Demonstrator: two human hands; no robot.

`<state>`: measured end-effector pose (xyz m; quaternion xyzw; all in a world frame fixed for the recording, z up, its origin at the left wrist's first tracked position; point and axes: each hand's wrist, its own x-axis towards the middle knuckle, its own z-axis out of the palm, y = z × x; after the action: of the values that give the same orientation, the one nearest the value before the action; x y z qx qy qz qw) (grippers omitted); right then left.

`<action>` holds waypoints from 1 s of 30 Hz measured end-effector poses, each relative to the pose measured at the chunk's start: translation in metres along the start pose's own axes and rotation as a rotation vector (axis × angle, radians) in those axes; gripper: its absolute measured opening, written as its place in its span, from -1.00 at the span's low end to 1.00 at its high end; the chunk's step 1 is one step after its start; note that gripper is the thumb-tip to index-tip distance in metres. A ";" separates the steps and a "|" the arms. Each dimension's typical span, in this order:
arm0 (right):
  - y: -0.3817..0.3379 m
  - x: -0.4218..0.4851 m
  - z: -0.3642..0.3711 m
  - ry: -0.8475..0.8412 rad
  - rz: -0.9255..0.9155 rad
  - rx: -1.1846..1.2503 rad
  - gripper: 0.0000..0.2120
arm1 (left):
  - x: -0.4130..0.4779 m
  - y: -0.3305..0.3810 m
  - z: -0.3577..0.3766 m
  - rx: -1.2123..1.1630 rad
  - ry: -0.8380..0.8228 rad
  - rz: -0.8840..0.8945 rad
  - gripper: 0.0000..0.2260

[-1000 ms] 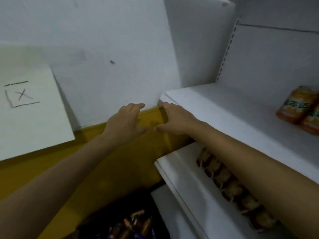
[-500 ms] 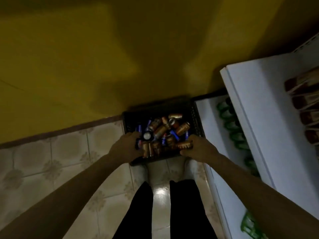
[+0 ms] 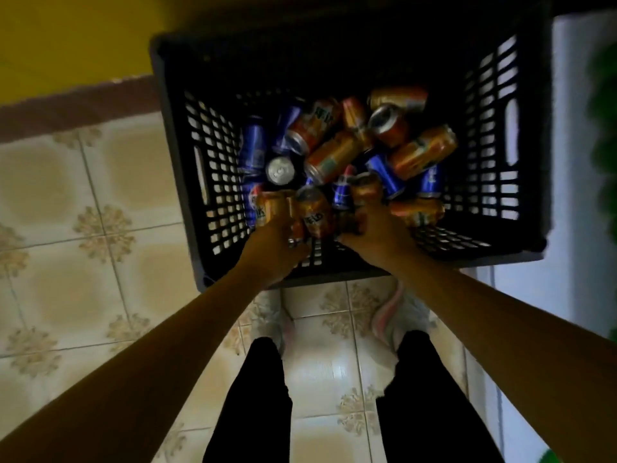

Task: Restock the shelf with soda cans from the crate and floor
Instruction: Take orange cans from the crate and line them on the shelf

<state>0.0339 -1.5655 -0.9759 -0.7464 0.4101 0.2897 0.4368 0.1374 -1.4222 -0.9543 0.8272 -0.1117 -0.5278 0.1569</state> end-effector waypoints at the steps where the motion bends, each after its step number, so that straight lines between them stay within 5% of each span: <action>1: 0.004 0.025 0.018 -0.010 -0.015 -0.014 -0.53 | 0.024 -0.005 0.010 0.024 0.009 0.014 -0.63; 7: -0.002 0.115 0.091 0.042 0.105 0.050 -0.30 | 0.102 -0.040 0.041 0.166 -0.026 0.088 -0.43; 11: -0.010 0.122 0.092 0.086 0.147 0.085 -0.45 | 0.105 -0.053 0.044 0.115 0.005 0.050 -0.36; 17: -0.015 0.027 0.008 0.027 0.012 0.433 -0.68 | 0.028 -0.018 0.016 0.145 0.028 0.114 -0.15; 21: -0.045 -0.071 -0.087 -0.224 0.000 0.616 -0.74 | -0.070 0.045 -0.020 0.133 0.135 0.197 -0.09; 26: -0.086 -0.185 -0.183 -0.185 0.060 0.718 -0.55 | -0.190 0.132 -0.065 -0.070 0.140 0.181 -0.41; 30: -0.114 -0.276 -0.230 -0.052 0.082 0.884 -0.49 | -0.288 0.192 -0.092 -0.481 -0.134 0.080 -0.95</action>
<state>0.0129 -1.6391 -0.6065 -0.4637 0.5126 0.1221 0.7122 0.0972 -1.4858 -0.6046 0.7242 -0.0258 -0.5861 0.3624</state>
